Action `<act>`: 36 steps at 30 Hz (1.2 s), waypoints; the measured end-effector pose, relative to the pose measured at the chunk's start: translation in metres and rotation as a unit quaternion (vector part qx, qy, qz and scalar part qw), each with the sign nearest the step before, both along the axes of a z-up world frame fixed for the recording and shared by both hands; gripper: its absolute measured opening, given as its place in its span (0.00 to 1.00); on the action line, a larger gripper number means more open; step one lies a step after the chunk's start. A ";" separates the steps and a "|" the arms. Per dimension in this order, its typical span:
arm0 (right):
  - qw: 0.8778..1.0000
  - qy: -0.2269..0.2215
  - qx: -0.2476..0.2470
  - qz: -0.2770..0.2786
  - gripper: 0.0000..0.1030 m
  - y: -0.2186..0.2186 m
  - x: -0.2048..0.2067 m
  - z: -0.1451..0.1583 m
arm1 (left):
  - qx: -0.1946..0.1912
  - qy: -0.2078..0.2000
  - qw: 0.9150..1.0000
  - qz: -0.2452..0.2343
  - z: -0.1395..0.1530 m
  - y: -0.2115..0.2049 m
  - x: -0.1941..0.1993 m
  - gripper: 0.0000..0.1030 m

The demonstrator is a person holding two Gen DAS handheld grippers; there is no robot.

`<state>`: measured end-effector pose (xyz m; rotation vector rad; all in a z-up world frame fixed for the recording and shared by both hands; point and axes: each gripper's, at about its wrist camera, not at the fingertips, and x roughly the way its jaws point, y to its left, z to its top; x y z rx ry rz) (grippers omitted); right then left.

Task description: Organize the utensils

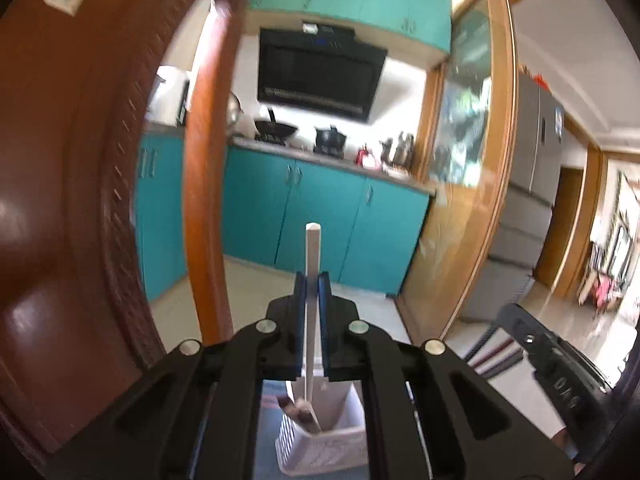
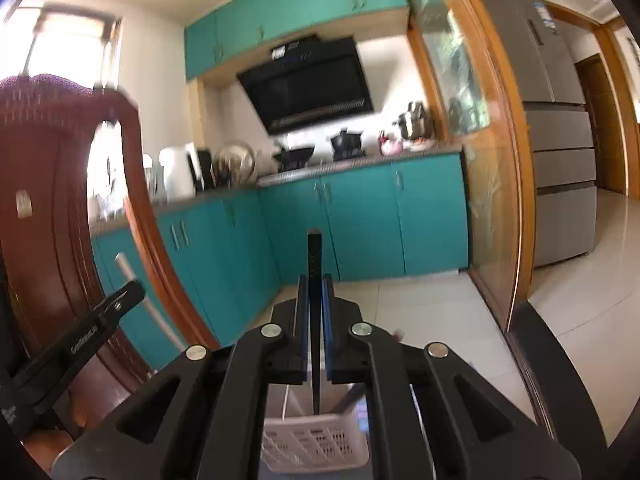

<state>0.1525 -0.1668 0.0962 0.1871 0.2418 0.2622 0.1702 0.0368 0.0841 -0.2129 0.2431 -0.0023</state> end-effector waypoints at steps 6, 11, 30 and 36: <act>0.999 0.032 -0.027 0.004 0.17 0.009 0.001 -0.017 | 0.011 0.020 1.000 -0.021 -0.014 -0.006 -0.001 0.12; 1.000 0.019 -0.019 0.016 0.46 -0.002 -0.035 -0.012 | 0.013 -0.007 0.999 -0.029 -0.016 0.001 -0.047 0.47; 0.993 0.026 -0.105 -0.040 0.97 -0.015 -0.140 -0.099 | 0.096 0.056 0.994 -0.013 -0.100 0.002 -0.137 0.96; 0.992 0.019 -0.125 -0.025 0.97 -0.005 -0.142 -0.104 | 0.096 0.050 0.994 -0.013 -0.093 0.004 -0.139 0.96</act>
